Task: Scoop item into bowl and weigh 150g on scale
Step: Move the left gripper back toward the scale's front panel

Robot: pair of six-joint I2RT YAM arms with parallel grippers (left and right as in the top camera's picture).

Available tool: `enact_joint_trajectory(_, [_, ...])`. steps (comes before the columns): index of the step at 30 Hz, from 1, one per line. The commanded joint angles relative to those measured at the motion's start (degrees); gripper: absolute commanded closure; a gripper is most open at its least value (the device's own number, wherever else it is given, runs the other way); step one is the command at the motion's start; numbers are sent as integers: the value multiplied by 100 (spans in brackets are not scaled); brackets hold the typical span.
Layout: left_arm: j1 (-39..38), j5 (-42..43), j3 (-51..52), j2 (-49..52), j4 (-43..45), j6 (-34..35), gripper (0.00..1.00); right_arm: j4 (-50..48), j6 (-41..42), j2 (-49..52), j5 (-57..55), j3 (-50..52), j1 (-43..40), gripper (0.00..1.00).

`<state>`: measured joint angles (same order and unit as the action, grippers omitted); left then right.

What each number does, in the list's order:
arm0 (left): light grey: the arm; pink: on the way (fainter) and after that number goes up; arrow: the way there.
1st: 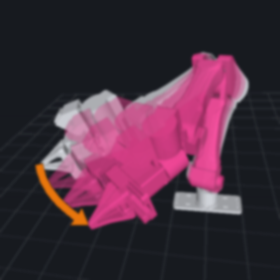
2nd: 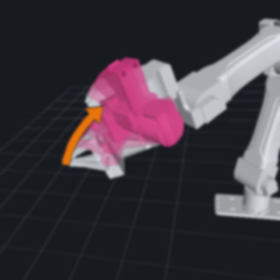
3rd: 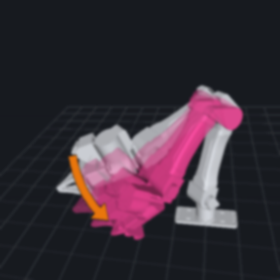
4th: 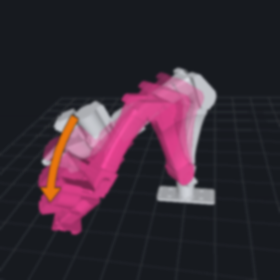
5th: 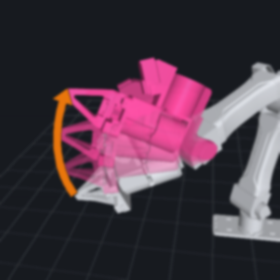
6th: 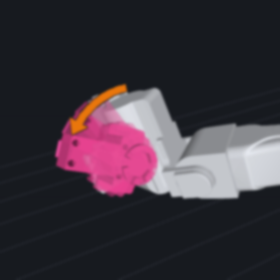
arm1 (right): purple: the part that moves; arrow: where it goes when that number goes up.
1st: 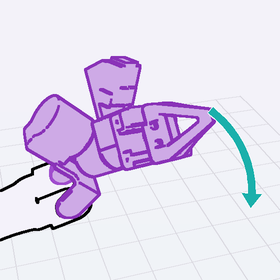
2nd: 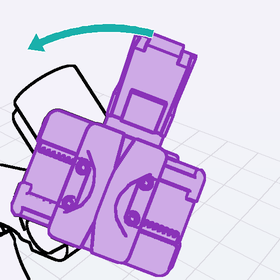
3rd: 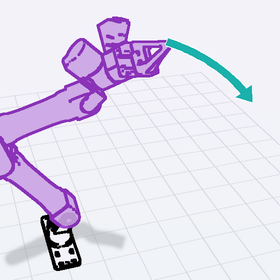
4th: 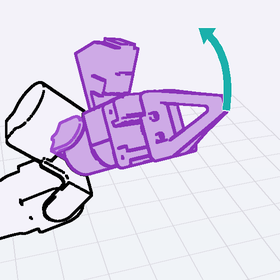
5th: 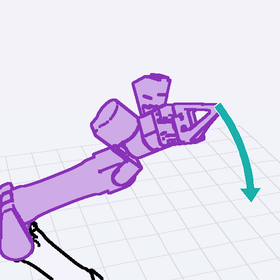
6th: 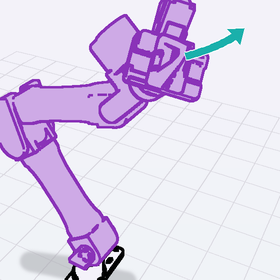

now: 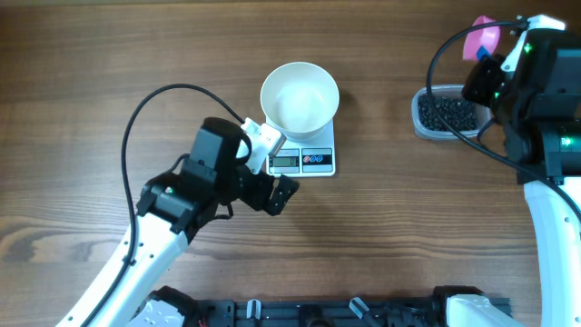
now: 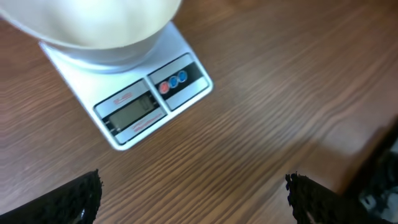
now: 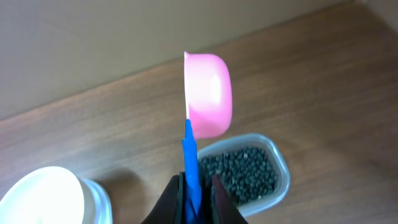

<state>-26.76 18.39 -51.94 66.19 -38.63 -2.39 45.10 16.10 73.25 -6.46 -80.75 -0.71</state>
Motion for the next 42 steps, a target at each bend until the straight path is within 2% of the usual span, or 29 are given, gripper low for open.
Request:
enact_joint_trajectory(1, [-61, -501, 20, 37, 4, 439, 0, 136, -356, 20, 179, -109, -13, 96])
enact_joint_trajectory(8, [-61, -828, 20, 37, 20, 439, 0, 428, -404, 20, 184, -109, -13, 96])
enact_joint_trajectory(20, [-76, -826, 20, 37, -63, 269, 0, 444, -411, 20, 181, -109, -13, 96])
enact_joint_trajectory(35, [-76, -1250, 20, 66, 424, 293, 0, 323, -409, 26, 181, -109, -13, 96])
enact_joint_trajectory(39, [-72, -1222, 20, 184, 461, 774, 0, 315, -411, 26, 181, -109, -13, 96])
enact_joint_trajectory(42, [-72, -1056, 20, 243, 455, 804, 0, 313, -409, 26, 181, -109, -13, 96])
